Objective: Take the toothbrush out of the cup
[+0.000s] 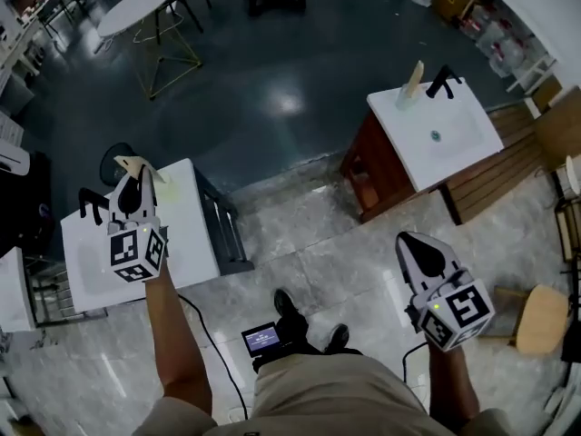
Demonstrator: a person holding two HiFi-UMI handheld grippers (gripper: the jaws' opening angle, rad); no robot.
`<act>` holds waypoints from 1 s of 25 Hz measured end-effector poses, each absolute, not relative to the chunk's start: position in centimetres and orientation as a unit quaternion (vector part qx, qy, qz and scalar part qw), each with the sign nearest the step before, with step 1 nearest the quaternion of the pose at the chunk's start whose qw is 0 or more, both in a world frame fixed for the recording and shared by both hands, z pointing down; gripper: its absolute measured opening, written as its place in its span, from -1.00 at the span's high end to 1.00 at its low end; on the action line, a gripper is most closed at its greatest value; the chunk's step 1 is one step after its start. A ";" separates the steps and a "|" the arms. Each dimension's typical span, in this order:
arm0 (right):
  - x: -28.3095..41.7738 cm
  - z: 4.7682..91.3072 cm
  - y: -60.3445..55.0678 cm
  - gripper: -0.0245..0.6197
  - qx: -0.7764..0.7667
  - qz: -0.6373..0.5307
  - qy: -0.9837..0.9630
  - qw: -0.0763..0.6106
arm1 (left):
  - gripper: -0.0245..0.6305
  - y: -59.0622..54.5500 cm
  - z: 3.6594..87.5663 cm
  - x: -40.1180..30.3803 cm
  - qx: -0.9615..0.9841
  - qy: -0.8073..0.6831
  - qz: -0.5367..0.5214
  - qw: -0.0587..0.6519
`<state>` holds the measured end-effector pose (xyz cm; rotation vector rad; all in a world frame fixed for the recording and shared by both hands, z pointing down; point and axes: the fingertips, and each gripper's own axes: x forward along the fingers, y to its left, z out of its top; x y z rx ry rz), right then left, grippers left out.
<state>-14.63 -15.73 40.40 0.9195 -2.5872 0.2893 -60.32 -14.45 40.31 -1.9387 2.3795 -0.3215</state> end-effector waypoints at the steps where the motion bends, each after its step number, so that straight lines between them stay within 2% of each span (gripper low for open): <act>1: -13.2 39.8 -15.3 0.91 0.332 0.101 -0.920 0.182 | 0.81 -14.0 38.7 -57.5 -0.645 0.757 -0.100 0.037; 8: -2.4 36.5 -10.9 0.91 0.363 0.095 -0.916 0.140 | 0.81 -9.2 33.9 -34.1 -0.769 0.632 -0.084 0.038; 12: 3.3 35.5 -8.0 0.91 0.374 0.090 -0.915 0.118 | 0.81 -6.7 33.4 -23.7 -0.808 0.582 -0.079 0.034; 19: 10.4 33.9 -4.1 0.91 0.382 0.085 -0.916 0.089 | 0.81 -2.6 31.0 -16.0 -0.817 0.569 -0.083 0.047; 25: 12.5 34.7 -4.3 0.91 0.385 0.106 -0.913 0.076 | 0.81 -2.3 30.1 -13.1 -0.822 0.559 -0.095 0.051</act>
